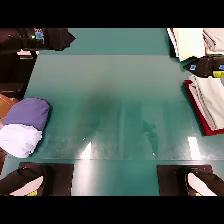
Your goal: Fold the shirts.
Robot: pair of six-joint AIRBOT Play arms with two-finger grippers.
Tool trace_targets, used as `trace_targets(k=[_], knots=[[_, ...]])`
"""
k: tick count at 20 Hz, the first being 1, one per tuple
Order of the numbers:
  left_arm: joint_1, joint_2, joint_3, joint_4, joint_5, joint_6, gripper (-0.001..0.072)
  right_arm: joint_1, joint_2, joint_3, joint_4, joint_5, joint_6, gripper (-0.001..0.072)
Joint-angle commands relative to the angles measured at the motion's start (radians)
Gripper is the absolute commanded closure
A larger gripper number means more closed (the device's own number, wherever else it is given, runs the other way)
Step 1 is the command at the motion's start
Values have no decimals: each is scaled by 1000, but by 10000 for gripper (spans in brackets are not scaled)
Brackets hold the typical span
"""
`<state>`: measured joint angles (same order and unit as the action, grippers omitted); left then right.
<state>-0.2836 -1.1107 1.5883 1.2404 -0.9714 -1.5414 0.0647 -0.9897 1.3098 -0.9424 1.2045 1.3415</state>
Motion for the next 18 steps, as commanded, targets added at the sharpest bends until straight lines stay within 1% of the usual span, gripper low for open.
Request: trace_targets(k=[1, 3, 4, 6, 7, 8, 9, 12, 15, 17, 18], knots=[[77, 18, 2, 174, -187, 22, 681, 0, 0, 0, 0, 2, 0, 693], [172, 20, -13, 303, -311, 22, 681, 0, 0, 0, 0, 2, 0, 693], [224, 20, -39, 342, -343, 22, 681, 0, 0, 0, 0, 2, 0, 693], [335, 20, -136, 366, -364, 22, 680, 0, 0, 0, 0, 2, 0, 693], [387, 20, -204, 369, -356, 23, 614, 0, 0, 0, 0, 2, 0, 693], [430, 20, -272, 377, -339, 22, 276, 0, 0, 0, 0, 2, 0, 693], [470, 18, -348, 377, -307, 20, -13, 0, 0, 0, 0, 2, 0, 693], [542, 16, -552, 377, -174, 15, -13, 0, 0, 0, 0, -2, 0, 693], [554, 16, -728, 378, 4, 3, -13, 0, 0, 0, 0, -2, 0, 693], [554, 16, -797, 378, 84, -18, -13, 0, 0, 0, 0, -2, 0, 693], [554, 16, -808, 378, 98, -39, -13, 0, 0, 0, 0, -2, 0, 693]])
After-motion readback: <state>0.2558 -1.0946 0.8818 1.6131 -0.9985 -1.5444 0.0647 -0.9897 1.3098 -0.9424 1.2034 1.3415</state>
